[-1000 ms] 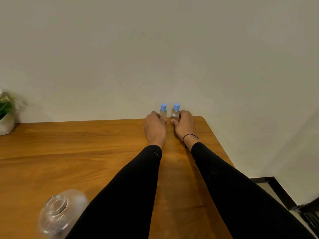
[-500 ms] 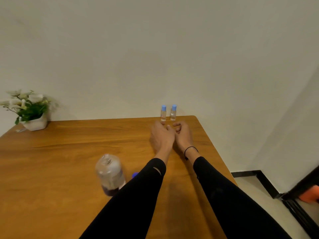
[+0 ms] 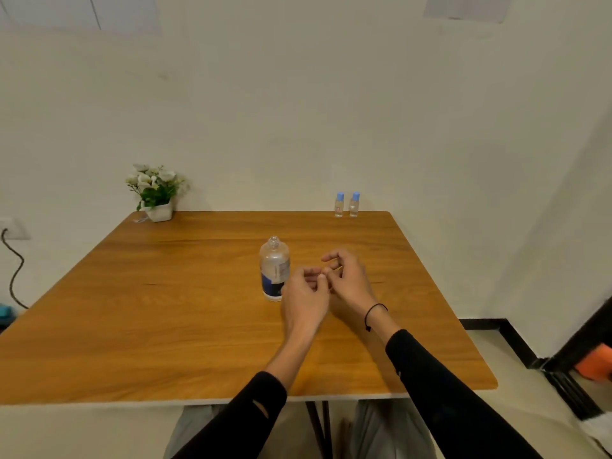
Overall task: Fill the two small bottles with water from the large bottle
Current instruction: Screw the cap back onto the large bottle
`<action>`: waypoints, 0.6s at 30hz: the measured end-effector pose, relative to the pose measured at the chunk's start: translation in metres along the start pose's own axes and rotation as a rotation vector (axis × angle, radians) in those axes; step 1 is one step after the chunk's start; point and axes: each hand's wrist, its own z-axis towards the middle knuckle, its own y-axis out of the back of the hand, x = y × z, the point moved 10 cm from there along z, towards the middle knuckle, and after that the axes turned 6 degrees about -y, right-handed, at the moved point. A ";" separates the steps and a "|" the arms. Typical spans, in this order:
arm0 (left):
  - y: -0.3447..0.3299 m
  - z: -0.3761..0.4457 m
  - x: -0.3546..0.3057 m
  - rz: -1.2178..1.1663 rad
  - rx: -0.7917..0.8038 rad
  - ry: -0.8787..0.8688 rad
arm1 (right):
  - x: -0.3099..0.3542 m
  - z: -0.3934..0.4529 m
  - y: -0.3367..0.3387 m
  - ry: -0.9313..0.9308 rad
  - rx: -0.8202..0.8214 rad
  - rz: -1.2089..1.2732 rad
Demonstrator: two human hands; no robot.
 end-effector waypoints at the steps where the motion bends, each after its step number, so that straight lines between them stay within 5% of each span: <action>1: 0.013 -0.004 0.004 0.004 -0.016 0.000 | 0.003 -0.004 -0.005 -0.001 0.011 0.010; 10: 0.111 -0.007 0.038 -0.022 -0.167 0.040 | 0.035 -0.013 -0.075 0.029 0.143 0.061; 18: 0.112 0.024 0.040 0.140 -0.005 -0.061 | 0.025 -0.006 -0.090 0.066 0.165 -0.059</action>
